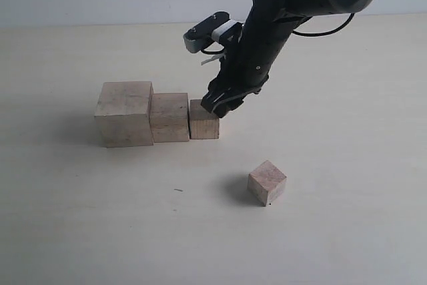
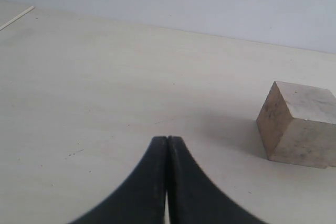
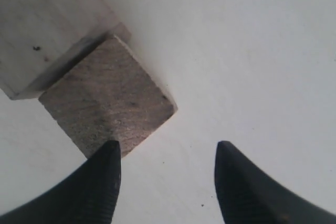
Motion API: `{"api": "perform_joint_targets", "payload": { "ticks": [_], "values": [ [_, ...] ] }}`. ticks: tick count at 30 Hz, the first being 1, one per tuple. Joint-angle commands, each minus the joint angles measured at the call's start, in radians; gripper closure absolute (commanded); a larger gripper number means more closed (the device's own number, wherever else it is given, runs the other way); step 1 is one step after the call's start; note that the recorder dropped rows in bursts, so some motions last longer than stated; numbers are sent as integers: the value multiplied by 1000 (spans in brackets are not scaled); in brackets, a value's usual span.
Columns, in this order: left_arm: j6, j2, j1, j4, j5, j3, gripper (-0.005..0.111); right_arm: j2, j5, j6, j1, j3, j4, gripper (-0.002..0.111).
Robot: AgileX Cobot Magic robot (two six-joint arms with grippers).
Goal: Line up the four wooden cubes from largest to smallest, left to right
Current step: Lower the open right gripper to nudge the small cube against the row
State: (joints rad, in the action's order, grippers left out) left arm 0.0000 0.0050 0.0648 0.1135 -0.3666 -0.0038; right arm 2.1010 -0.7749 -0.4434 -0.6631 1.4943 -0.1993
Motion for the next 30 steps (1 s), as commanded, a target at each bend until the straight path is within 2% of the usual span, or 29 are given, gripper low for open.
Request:
{"api": "perform_joint_targets", "payload": {
  "ticks": [1, 11, 14, 17, 19, 30],
  "values": [
    [0, -5, -7, -1, 8, 4, 107, -2, 16, 0, -1, -3, -7, 57],
    [0, -5, -7, -1, 8, 4, 107, -2, 28, 0, -1, -3, 8, 57],
    [0, -5, -7, -1, 8, 4, 107, -11, 7, 11, -1, -1, 122, 57],
    [0, -5, -7, -1, 8, 4, 107, -16, -2, 113, -1, -1, 209, 57],
    [0, -5, -7, -1, 8, 4, 107, -16, -2, 162, -1, -1, 216, 57],
    [0, -5, -7, -1, 8, 4, 107, 43, 25, 164, -1, -1, 199, 57]
  ]
}}
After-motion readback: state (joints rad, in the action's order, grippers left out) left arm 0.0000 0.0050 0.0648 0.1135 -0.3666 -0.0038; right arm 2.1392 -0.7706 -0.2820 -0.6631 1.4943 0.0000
